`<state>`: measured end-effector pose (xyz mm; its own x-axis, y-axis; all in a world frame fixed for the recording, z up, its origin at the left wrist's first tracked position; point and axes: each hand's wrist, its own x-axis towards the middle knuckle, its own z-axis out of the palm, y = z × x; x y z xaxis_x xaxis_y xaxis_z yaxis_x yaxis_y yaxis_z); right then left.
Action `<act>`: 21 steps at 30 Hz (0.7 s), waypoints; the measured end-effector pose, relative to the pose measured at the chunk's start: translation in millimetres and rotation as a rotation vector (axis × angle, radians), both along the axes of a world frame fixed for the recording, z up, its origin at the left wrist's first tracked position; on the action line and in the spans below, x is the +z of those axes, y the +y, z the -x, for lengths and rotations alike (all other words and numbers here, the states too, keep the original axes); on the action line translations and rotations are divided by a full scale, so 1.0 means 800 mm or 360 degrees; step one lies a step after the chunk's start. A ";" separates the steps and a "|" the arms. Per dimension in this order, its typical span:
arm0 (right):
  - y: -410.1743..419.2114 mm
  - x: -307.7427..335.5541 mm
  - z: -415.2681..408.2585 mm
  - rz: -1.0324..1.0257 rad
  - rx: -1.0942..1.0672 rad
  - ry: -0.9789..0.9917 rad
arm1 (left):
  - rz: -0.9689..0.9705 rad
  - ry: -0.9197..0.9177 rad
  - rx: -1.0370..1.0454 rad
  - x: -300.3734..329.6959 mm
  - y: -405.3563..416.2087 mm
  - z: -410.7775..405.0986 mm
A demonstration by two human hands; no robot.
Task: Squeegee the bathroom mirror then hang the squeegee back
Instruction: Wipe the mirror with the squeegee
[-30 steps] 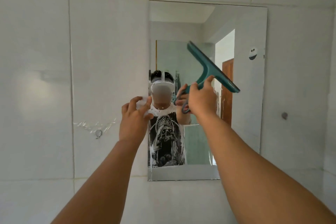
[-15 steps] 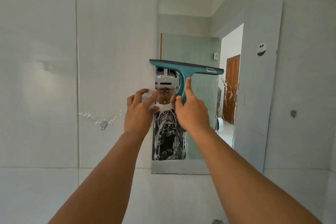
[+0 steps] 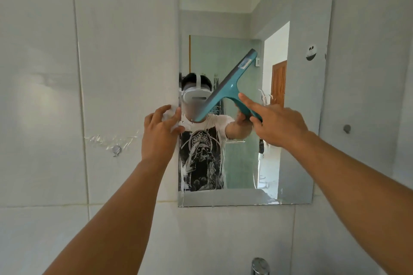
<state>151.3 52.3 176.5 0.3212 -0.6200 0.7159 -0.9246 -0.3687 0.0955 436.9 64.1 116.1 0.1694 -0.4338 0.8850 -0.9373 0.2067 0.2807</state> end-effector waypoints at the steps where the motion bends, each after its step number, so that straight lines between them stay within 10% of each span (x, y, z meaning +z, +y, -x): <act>1: -0.001 0.004 0.007 0.0014 -0.0023 0.0054 | -0.0002 0.0000 0.0001 -0.001 0.000 0.000; 21: -0.042 0.002 0.165 0.0040 -0.0176 0.0082 | -0.0014 -0.0111 0.0021 -0.002 0.003 -0.005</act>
